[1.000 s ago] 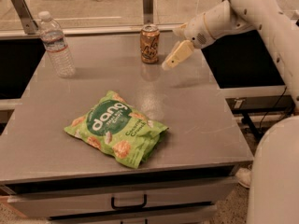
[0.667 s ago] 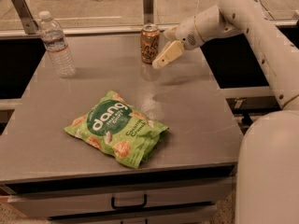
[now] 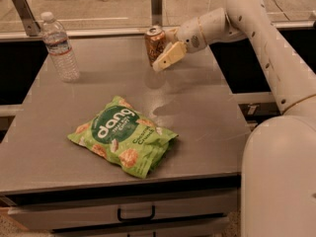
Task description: Knock orange can over
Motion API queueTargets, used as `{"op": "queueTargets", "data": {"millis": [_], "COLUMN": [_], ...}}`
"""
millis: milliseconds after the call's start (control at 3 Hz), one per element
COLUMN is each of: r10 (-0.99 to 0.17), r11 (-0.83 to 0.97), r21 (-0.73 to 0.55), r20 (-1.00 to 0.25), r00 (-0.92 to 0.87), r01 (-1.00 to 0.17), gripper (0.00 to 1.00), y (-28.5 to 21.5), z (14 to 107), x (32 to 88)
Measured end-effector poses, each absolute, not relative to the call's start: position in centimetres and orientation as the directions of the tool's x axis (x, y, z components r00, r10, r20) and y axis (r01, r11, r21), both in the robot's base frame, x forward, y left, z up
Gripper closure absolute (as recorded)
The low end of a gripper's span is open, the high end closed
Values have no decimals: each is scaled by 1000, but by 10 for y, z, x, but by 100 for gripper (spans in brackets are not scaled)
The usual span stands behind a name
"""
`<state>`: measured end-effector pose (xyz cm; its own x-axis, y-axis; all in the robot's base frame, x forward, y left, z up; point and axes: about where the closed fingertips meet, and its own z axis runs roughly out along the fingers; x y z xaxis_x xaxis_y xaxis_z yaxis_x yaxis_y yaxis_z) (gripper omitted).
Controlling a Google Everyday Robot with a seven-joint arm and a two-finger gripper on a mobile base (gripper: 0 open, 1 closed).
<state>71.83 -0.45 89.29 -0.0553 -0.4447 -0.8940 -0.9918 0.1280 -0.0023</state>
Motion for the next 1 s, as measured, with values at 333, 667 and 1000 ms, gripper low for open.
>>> {"op": "queueTargets", "data": {"millis": [333,667,1000], "r10": [-393,-326,-289], "r11": [-5,-144,-216], "r21": [-21,-34,-60], "r20": [-919,-942,-949], "r00": [21,80,122], "r01": [-1000,-989,-975], "gripper": [0,0,0], "y": [5,10,8], "z": [918,945,964], "x": [679,633,606]}}
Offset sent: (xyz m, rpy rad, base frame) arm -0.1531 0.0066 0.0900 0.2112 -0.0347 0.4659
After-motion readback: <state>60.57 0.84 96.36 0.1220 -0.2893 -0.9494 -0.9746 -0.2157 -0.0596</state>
